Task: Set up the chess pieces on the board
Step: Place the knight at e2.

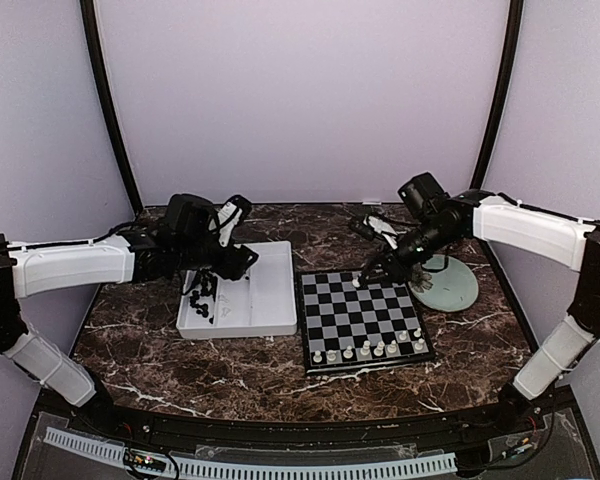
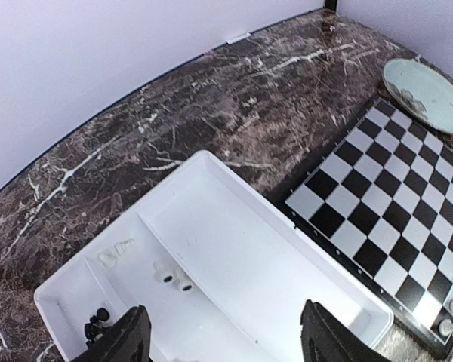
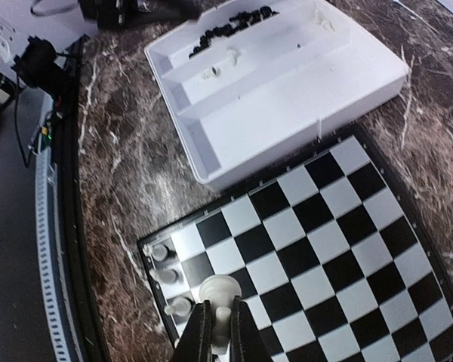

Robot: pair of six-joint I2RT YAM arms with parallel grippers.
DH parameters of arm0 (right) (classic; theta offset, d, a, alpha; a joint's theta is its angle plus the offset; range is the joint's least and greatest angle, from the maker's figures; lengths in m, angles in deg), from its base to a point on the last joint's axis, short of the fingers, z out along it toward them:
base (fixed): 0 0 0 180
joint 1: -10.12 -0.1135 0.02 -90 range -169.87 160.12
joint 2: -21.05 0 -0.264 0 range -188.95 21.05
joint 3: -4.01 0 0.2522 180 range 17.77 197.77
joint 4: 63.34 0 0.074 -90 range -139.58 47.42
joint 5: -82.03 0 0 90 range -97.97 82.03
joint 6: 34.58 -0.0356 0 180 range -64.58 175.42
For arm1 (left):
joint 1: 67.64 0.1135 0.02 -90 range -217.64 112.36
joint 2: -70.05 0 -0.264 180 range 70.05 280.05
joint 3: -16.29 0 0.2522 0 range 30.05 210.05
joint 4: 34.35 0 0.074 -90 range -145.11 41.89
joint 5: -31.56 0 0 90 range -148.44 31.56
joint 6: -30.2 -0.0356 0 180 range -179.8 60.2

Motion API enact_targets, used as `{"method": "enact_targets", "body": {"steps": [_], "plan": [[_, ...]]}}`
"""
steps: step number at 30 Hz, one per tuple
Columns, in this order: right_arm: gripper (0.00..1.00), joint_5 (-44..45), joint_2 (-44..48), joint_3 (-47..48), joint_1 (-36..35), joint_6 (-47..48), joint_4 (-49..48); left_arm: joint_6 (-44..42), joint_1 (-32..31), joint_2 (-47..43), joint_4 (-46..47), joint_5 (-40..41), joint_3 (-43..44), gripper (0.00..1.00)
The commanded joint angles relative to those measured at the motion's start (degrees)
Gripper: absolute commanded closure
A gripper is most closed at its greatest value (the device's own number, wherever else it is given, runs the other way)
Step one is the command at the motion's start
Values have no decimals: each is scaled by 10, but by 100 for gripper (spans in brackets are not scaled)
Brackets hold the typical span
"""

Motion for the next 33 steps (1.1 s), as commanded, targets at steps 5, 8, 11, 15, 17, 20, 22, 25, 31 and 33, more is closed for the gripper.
{"method": "enact_targets", "body": {"steps": [5, 8, 11, 15, 17, 20, 22, 25, 31, 33], "plan": [[94, 164, 139, -180, 0, 143, 33, 68, 9, 33, 12, 26, 66, 30], [93, 194, 179, -222, 0, 160, 42, 71, 9, 37, 0, 20, 76, 30], [93, 222, 213, -263, -1, 177, 45, 73, 10, 40, -12, 14, 88, 30], [92, 241, 236, -304, -1, 191, 38, 76, 10, 40, -18, 8, 93, 30], [91, 239, 238, -314, -3, 191, 29, 78, 10, 39, -18, 11, 92, 30], [90, 238, 234, -326, -13, 189, 13, 86, 10, 41, -22, 31, 90, 30], [90, 243, 227, -332, -23, 189, 4, 88, 10, 44, -28, 43, 93, 30], [90, 250, 213, -339, -31, 189, -7, 88, 10, 47, -35, 42, 96, 30], [89, 258, 202, -344, -37, 188, -22, 89, 10, 47, -40, 41, 96, 30], [88, 263, 197, -346, -38, 188, -27, 89, 9, 48, -39, 39, 97, 30]]}}
